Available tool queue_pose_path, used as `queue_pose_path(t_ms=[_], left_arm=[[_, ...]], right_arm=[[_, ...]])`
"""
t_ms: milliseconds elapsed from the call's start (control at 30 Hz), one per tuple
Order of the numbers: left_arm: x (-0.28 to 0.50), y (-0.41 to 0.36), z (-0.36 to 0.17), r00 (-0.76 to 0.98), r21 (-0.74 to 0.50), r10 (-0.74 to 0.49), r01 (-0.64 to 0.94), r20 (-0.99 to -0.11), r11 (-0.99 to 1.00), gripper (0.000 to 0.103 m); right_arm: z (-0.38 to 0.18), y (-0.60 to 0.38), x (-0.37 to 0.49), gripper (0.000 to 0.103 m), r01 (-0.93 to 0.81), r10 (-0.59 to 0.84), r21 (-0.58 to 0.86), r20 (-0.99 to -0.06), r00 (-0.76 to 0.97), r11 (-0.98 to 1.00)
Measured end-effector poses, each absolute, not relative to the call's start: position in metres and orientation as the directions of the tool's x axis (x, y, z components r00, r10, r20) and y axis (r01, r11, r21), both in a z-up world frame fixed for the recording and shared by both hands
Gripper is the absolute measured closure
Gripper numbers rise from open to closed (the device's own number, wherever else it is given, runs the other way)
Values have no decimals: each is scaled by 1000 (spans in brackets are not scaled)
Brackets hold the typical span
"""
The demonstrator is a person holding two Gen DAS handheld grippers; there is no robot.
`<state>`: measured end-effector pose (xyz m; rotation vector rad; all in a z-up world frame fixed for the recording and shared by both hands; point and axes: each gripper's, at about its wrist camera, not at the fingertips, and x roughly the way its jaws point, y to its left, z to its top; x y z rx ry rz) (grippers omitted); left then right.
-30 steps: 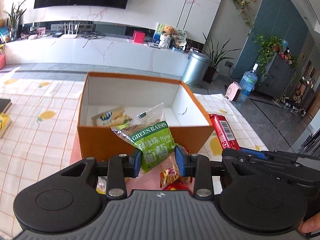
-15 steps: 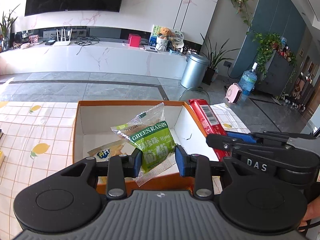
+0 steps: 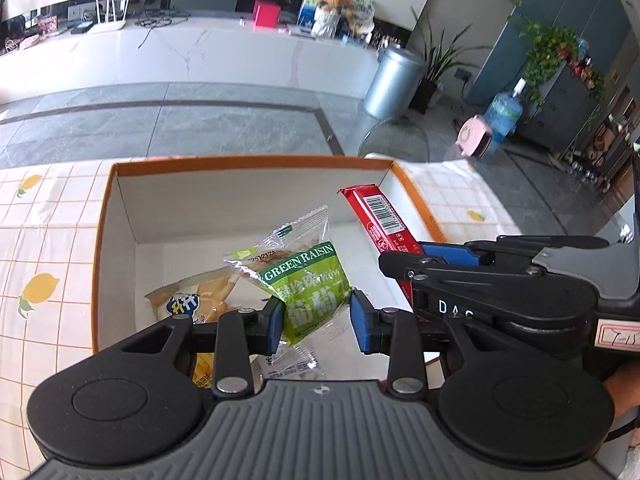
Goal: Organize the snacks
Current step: 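Carry the raisin bag and chocolate bar into the orange box, then open both tools to release the snacks and withdraw from the box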
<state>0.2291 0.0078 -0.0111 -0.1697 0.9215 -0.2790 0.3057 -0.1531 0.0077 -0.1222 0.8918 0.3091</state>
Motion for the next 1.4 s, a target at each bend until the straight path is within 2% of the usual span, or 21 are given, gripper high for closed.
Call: queue_pose_path(t_ms=[300,433,1100,1333,1400], left_arm=[[248,11,-40,452,-252,-295,154,-842,955,64],[250,11,-47,411,-236,-285,166,-866,958,64],[258,6,-56,338,-203,-240,141,-910,969,62],[253,5,-54,355,-184,-216,121,-910,975,49],[251,5,-51,359,-178,-210,120,-909,977,46]], right_arm=[[-39,-142,337,81,-365,170,2,-888,427,931],[-54,-136,343,81,-375,99,-52,-923,371,925],[-85,-125,354,81,-394,-45,-159,-957,285,905],[-77,-113,340,79,-408,-57,-187,-949,310,894],[-76,-111,337,73,-408,-58,-191,-946,318,893]])
